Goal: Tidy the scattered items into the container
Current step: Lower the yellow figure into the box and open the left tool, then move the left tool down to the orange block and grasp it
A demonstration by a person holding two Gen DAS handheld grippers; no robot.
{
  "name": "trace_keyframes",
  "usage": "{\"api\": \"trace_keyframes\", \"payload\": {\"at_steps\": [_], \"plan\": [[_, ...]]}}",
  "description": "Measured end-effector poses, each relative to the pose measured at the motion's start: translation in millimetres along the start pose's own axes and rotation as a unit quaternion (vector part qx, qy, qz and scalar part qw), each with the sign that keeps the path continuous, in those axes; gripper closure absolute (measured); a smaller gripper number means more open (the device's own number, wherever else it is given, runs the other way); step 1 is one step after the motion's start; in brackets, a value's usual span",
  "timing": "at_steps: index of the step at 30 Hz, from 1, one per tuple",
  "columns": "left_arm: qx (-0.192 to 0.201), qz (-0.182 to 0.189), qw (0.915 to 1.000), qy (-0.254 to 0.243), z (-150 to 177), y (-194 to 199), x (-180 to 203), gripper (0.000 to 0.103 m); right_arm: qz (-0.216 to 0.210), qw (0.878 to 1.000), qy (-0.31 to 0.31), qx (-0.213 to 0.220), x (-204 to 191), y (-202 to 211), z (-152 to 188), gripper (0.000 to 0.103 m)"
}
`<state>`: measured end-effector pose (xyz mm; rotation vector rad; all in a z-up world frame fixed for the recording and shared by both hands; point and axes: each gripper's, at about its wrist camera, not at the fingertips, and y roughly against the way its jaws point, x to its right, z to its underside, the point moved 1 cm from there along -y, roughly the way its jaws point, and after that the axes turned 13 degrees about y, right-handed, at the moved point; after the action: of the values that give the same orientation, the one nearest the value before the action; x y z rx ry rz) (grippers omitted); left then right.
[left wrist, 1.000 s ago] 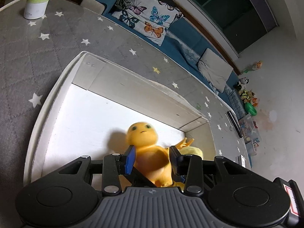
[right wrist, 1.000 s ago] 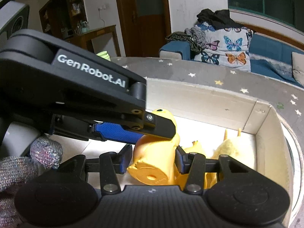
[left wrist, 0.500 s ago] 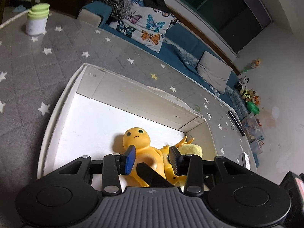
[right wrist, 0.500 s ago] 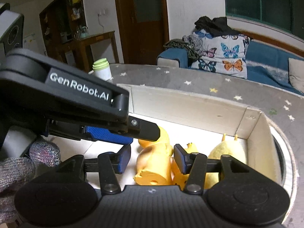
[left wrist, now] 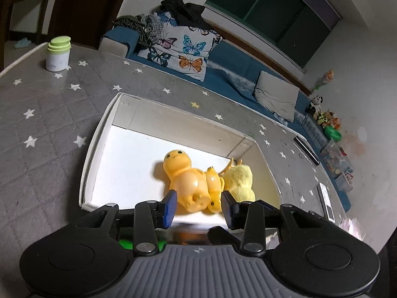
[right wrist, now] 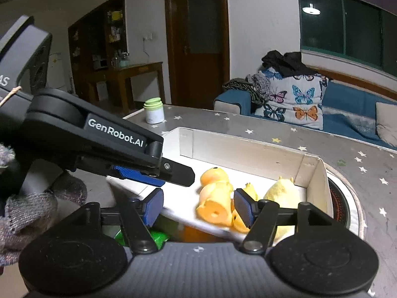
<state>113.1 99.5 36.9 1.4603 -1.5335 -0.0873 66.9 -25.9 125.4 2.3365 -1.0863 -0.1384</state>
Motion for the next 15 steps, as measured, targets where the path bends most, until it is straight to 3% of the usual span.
{"api": "trace_keyframes", "payload": {"at_steps": [4,15], "plan": [[0.006,-0.008,0.9999,-0.014,15,10,1,0.062,-0.001,1.000,-0.006,0.013,-10,20,8,0.030],[0.002,0.000,0.9999,-0.014,46,24,-8,0.062,-0.018,0.999,-0.025,-0.012,-21,28,38,0.027]]}}
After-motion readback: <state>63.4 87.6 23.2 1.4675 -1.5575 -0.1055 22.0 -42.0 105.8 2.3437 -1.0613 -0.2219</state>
